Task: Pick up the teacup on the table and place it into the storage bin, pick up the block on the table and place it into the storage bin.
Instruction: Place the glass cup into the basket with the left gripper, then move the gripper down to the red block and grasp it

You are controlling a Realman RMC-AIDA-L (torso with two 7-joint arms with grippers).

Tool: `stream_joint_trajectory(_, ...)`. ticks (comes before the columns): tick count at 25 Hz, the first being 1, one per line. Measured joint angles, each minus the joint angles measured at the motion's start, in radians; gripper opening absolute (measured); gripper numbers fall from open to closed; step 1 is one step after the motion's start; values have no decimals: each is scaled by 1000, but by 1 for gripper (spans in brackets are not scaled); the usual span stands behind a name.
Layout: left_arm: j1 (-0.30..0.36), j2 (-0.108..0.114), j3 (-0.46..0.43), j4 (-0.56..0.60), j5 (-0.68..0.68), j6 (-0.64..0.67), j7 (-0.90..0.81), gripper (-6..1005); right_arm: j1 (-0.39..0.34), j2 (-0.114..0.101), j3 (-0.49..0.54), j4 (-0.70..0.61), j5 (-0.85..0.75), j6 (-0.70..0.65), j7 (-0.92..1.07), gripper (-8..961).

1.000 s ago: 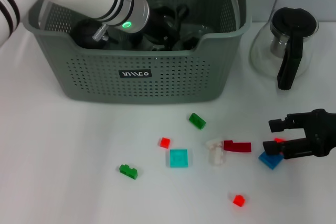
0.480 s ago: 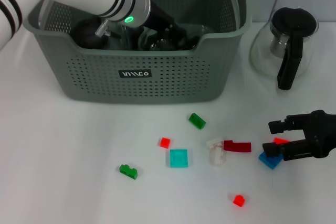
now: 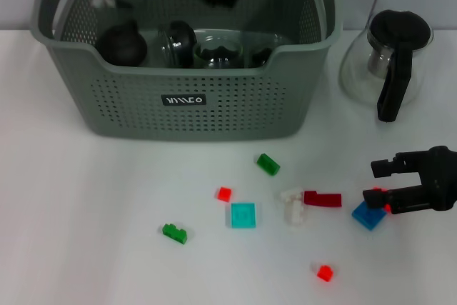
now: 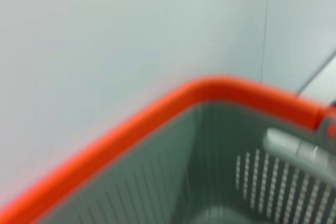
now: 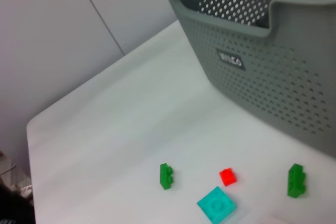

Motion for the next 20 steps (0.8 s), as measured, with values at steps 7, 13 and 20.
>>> stream_joint_trajectory(7, 112, 6, -157, 331, -362, 411, 75, 667, 2, -19, 14, -11, 5, -23, -5, 825)
stream_joint_trajectory(13, 244, 2, -173, 269, -679, 870, 384, 668, 1, -41, 19, -11, -23, -29, -6, 825)
stream_joint_trajectory(20, 433, -50, -120, 104, -675, 845, 715, 726, 7, -45, 21, -37, -121, -10, 4, 824)
